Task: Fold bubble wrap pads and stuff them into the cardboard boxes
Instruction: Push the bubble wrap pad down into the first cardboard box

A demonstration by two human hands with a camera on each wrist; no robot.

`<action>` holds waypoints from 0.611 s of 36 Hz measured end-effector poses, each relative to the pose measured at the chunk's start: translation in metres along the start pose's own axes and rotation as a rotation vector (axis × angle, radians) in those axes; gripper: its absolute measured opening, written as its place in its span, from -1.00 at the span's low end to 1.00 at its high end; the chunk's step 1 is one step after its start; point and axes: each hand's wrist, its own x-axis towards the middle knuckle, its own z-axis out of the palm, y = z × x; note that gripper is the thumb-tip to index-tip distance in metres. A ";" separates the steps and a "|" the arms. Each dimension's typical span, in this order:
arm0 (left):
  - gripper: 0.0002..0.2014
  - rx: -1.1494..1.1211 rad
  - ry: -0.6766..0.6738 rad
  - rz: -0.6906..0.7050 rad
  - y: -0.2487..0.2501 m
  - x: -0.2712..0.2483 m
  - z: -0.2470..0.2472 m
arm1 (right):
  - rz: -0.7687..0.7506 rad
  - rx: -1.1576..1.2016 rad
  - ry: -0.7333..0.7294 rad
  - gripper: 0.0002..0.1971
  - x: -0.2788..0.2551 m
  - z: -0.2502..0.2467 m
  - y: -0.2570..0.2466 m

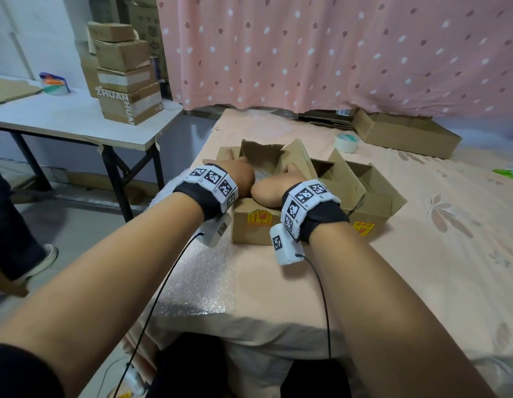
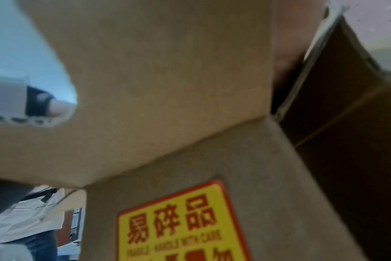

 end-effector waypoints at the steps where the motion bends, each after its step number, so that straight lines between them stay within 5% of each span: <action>1: -0.54 -0.010 -0.024 -0.038 0.003 -0.001 0.000 | 0.003 0.006 0.004 -0.53 0.003 0.001 0.001; 5: -0.46 -0.015 -0.060 -0.126 0.009 0.005 0.000 | 0.088 0.145 0.056 -0.52 0.009 0.005 0.008; 13: -0.59 -0.056 -0.050 -0.026 0.000 0.015 0.003 | -0.026 -0.101 0.118 -0.44 0.006 0.009 0.004; 17: -0.69 0.001 0.057 0.089 -0.003 0.016 0.007 | -0.022 -0.213 0.140 -0.34 0.012 0.012 0.006; 22: -0.69 -0.193 0.223 0.082 -0.008 0.014 0.013 | -0.044 -0.226 0.157 -0.36 0.010 0.014 0.007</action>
